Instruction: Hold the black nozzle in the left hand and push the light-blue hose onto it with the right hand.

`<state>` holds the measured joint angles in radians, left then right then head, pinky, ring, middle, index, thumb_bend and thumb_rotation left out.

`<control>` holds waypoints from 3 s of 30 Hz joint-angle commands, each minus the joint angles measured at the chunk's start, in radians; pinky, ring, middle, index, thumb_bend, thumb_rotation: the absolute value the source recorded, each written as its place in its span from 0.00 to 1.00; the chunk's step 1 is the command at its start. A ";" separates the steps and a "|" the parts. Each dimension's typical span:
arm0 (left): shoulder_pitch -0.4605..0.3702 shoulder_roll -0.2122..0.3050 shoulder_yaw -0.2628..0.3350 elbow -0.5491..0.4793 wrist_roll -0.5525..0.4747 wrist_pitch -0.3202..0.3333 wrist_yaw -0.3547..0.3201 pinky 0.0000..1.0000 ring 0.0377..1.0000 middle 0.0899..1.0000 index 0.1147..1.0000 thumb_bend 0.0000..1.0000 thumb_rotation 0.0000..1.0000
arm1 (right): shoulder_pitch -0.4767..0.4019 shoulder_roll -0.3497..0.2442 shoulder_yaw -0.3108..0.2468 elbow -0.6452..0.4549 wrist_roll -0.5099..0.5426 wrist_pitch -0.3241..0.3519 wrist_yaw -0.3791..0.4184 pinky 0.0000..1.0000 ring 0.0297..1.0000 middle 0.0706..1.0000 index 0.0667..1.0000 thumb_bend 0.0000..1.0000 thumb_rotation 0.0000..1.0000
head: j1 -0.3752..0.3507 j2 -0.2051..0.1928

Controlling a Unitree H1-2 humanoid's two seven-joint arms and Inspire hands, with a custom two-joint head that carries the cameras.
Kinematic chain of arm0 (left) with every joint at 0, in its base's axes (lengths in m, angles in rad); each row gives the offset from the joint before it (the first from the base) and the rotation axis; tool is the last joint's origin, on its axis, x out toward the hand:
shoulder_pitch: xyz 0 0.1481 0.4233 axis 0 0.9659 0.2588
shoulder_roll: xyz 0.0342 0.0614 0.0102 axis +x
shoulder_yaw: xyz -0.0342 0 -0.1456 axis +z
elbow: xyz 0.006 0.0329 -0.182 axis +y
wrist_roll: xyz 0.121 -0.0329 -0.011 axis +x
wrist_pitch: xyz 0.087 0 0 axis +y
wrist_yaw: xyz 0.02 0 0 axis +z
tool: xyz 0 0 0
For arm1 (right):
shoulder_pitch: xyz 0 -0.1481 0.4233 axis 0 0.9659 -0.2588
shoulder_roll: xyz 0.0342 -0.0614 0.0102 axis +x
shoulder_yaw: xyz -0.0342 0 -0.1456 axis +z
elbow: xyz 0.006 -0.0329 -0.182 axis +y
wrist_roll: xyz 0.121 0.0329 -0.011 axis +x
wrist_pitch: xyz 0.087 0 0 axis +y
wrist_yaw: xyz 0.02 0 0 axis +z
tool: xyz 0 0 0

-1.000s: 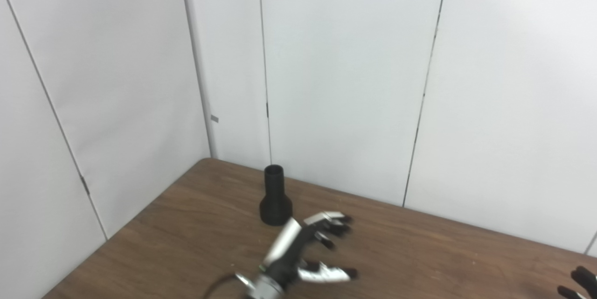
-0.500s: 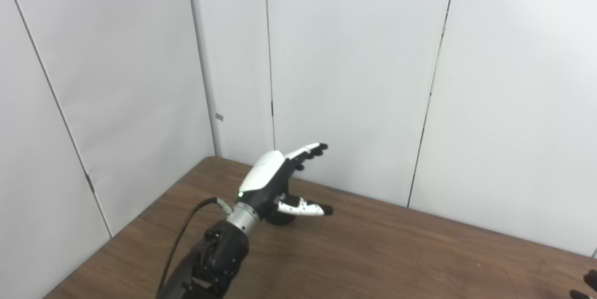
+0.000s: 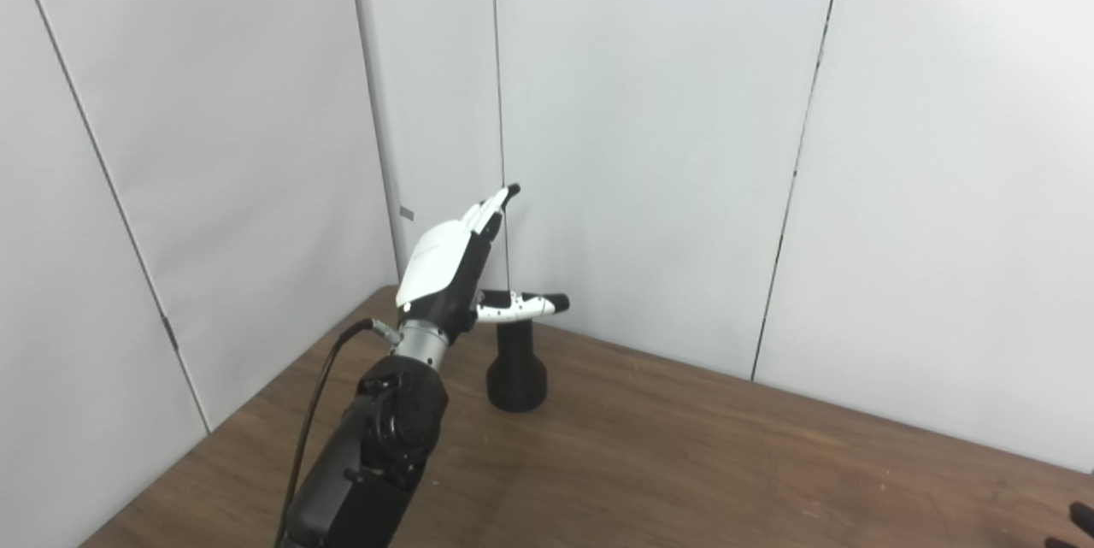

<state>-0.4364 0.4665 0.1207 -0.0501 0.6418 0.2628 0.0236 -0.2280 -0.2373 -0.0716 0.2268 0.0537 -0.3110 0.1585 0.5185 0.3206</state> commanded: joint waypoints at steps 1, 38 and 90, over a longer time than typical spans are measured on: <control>-0.035 0.016 0.008 -0.047 0.016 0.051 -0.002 0.95 1.00 1.00 0.98 0.91 0.44 | 0.028 -0.002 -0.001 0.014 0.016 -0.001 0.003 0.71 0.81 0.90 0.86 0.67 0.13 | 0.000 0.002; 0.045 -0.116 0.027 0.071 0.202 0.207 -0.183 0.98 0.97 0.92 0.96 1.00 0.56 | 0.056 -0.021 -0.014 -0.027 0.033 0.022 0.009 0.70 0.82 0.91 0.87 0.66 0.13 | -0.021 0.041; -0.073 -0.056 -0.179 0.408 0.009 0.205 0.020 0.85 0.88 0.85 0.81 0.94 0.42 | 0.110 -0.022 -0.010 -0.117 -0.009 0.063 0.003 0.66 0.79 0.89 0.85 0.71 0.18 | -0.075 0.108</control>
<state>-0.4766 0.4008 -0.0517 0.3521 0.6590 0.4612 0.0585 -0.1346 -0.2571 -0.0809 0.1159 0.0313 -0.2406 0.1611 0.4449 0.4280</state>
